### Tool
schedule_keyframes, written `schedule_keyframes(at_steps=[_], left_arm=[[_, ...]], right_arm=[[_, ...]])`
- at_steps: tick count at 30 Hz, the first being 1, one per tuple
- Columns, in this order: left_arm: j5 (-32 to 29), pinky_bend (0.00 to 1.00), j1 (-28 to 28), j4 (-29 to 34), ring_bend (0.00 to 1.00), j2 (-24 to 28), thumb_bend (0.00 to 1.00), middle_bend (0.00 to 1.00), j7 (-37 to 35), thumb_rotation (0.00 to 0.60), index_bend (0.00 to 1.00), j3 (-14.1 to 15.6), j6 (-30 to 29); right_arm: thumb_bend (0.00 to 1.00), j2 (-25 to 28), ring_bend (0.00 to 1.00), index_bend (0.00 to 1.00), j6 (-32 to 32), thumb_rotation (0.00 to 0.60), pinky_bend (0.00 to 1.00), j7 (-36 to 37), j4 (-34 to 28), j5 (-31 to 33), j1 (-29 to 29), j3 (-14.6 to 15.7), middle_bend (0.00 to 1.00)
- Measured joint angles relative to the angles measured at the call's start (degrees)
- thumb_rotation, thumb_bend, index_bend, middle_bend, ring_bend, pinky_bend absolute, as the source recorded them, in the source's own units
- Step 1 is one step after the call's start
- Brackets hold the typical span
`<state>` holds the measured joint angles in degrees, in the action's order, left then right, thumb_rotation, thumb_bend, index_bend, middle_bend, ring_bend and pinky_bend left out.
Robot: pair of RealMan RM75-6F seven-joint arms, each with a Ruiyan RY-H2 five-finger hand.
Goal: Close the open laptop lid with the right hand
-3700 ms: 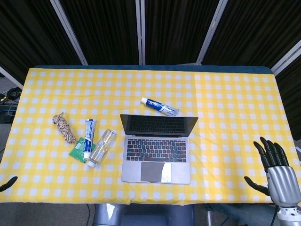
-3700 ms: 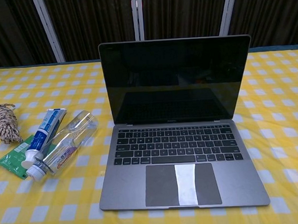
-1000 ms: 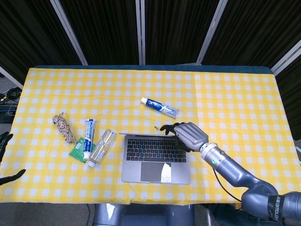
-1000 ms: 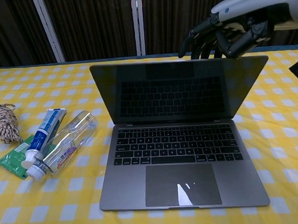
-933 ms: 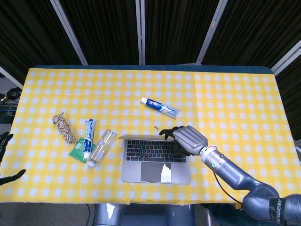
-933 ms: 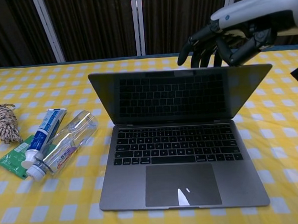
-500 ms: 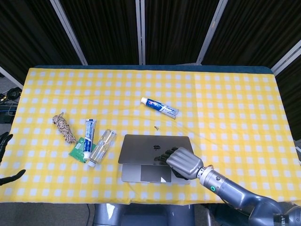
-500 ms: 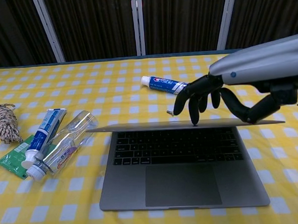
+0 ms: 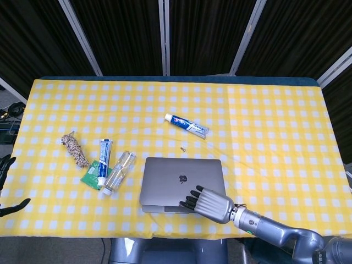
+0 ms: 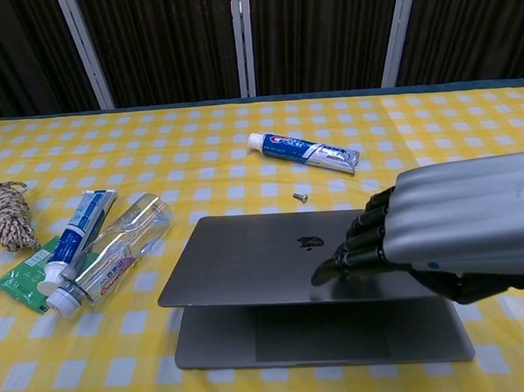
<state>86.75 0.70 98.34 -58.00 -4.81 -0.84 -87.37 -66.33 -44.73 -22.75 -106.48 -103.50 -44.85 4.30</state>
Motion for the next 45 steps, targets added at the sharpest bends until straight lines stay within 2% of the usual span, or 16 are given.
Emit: schedule_keyframes(at_steps=[9,14,25,31,32,34,36,38,39,40,42,45], left_arm=[[0.0,0.0,0.1,0.0,0.0,0.0,0.0,0.0,0.0,0.6,0.0,0.1,0.2],[-0.1,0.0,0.1,0.0,0.0,0.0,0.0,0.0,-0.1,0.6,0.0,0.1,0.3],[-0.3,0.0,0.2,0.0,0.0,0.0,0.0,0.0,-0.2,0.6,0.0,0.2,0.7],[-0.4,0.0,0.2,0.0,0.0,0.1,0.0,0.0,-0.7,0.6,0.0,0.0,0.5],[-0.3,0.0,0.1,0.0,0.0,0.2,0.0,0.0,-0.8,0.6,0.0,0.0,0.3],[-0.2,0.0,0.0,0.0,0.0,0.2,0.0,0.0,-1.0,0.6,0.0,0.0,0.1],[-0.1,0.0,0.0,0.0,0.0,0.3,0.0,0.0,-1.0,0.6,0.0,0.0,-0.1],[0.2,0.0,-0.2,0.0,0.0,0.3,0.0,0.0,-0.9,0.6,0.0,0.0,-0.5],[0.3,0.0,-0.2,0.0,0.0,0.3,0.0,0.0,-0.9,0.6,0.0,0.0,-0.7],[0.6,0.0,-0.3,0.1,0.0,0.3,0.0,0.0,-0.7,0.6,0.0,0.1,-1.2],[1.1,0.0,-0.6,0.2,0.0,0.3,0.0,0.0,-0.2,0.6,0.0,0.1,-1.9],[1.9,0.0,-1.0,0.4,0.0,0.2,0.0,0.0,0.5,0.6,0.0,0.3,-2.9]], right_arm=[[1.0,-2.5,0.22,0.13,-1.1,0.6,0.31,-0.9,6.5,-5.4,0.0,3.5,0.22],[1.0,-3.8,0.22,0.13,-1.6,0.6,0.31,-1.3,8.9,-6.4,0.6,4.7,0.22],[1.0,-6.0,0.22,0.13,-4.1,0.6,0.31,-0.6,12.1,-6.1,2.0,5.0,0.22],[0.99,-4.4,0.22,0.12,-10.8,0.6,0.29,-0.1,12.1,-7.3,3.1,3.7,0.22],[0.93,-3.6,0.22,0.12,-13.2,0.6,0.28,0.3,12.1,-7.3,3.7,3.2,0.22],[0.69,-2.5,0.2,0.11,-17.3,0.6,0.23,1.1,12.1,-7.2,4.8,2.5,0.21],[0.31,-1.3,0.16,0.07,-22.2,0.6,0.16,2.0,12.3,-6.5,6.6,1.5,0.17],[0.09,-0.2,0.1,0.03,-26.9,0.6,0.09,2.9,12.2,-4.6,9.3,0.4,0.11],[0.03,0.4,0.06,0.01,-29.3,0.6,0.04,3.4,11.9,-2.9,11.1,-0.1,0.07],[0.01,0.7,0.04,0.0,-30.4,0.6,0.02,3.7,11.7,-1.9,12.0,-0.3,0.05],[0.0,1.6,0.0,0.0,-33.9,0.6,0.0,5.0,10.4,1.9,15.3,-1.0,0.0],[0.0,3.2,0.0,0.0,-37.8,0.6,0.0,7.2,7.2,7.4,20.7,-1.3,0.0]])
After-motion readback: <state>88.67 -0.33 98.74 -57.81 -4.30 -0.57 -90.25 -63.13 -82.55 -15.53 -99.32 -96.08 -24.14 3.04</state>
